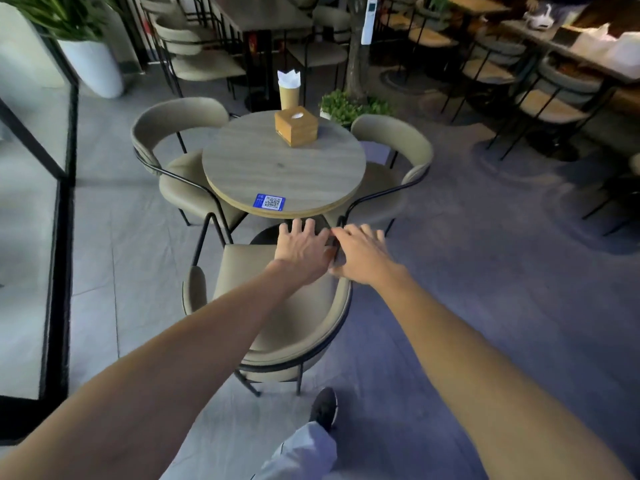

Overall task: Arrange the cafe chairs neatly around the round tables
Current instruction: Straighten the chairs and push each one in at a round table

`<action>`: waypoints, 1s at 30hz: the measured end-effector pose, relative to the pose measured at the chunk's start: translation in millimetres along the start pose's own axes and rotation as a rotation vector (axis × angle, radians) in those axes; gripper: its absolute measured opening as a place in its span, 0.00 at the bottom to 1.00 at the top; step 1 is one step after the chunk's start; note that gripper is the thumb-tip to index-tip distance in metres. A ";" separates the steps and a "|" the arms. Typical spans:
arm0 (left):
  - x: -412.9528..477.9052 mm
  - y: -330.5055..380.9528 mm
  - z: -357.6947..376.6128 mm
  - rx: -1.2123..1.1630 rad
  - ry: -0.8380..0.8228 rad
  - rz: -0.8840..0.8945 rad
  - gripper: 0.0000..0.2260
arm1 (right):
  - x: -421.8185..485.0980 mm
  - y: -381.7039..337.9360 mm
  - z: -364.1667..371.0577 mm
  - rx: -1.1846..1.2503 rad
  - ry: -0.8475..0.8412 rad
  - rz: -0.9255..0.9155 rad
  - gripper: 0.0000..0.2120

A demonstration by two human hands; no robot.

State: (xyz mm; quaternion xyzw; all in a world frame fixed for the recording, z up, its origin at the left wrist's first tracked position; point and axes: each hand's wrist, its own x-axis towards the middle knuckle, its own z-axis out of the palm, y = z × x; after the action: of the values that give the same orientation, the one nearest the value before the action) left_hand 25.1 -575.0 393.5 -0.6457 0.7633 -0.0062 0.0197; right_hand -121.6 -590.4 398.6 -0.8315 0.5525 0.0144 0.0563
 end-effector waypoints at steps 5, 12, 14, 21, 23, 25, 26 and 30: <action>82.9 52.7 2.2 -0.055 -0.056 0.002 0.19 | 31.6 87.8 -14.2 -0.003 -0.033 0.052 0.37; 196.6 138.9 3.9 -0.091 -0.125 0.050 0.20 | 64.5 210.6 -20.9 -0.024 -0.114 0.130 0.35; 226.4 163.9 3.8 -0.107 -0.130 0.059 0.20 | 74.5 248.0 -23.4 -0.038 -0.127 0.130 0.33; 351.2 249.1 1.6 -0.136 -0.125 0.000 0.21 | 142.8 399.6 -34.3 -0.117 -0.183 0.080 0.35; 387.5 274.2 4.6 -0.122 -0.127 -0.045 0.20 | 166.4 442.6 -36.3 -0.124 -0.197 0.057 0.35; 421.7 298.8 7.7 -0.130 -0.135 -0.128 0.20 | 190.5 480.4 -38.5 -0.147 -0.215 -0.010 0.35; 437.8 311.4 8.7 -0.146 -0.143 -0.165 0.20 | 202.5 497.5 -39.4 -0.166 -0.229 -0.056 0.34; 496.9 357.4 13.2 -0.158 -0.191 -0.294 0.20 | 253.1 551.6 -46.2 -0.229 -0.228 -0.217 0.34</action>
State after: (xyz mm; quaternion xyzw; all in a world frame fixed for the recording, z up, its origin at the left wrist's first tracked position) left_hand -408.8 -1005.3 356.9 -0.7475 0.6534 0.1123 0.0400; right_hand -532.6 -1038.9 379.9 -0.8801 0.4445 0.1649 0.0247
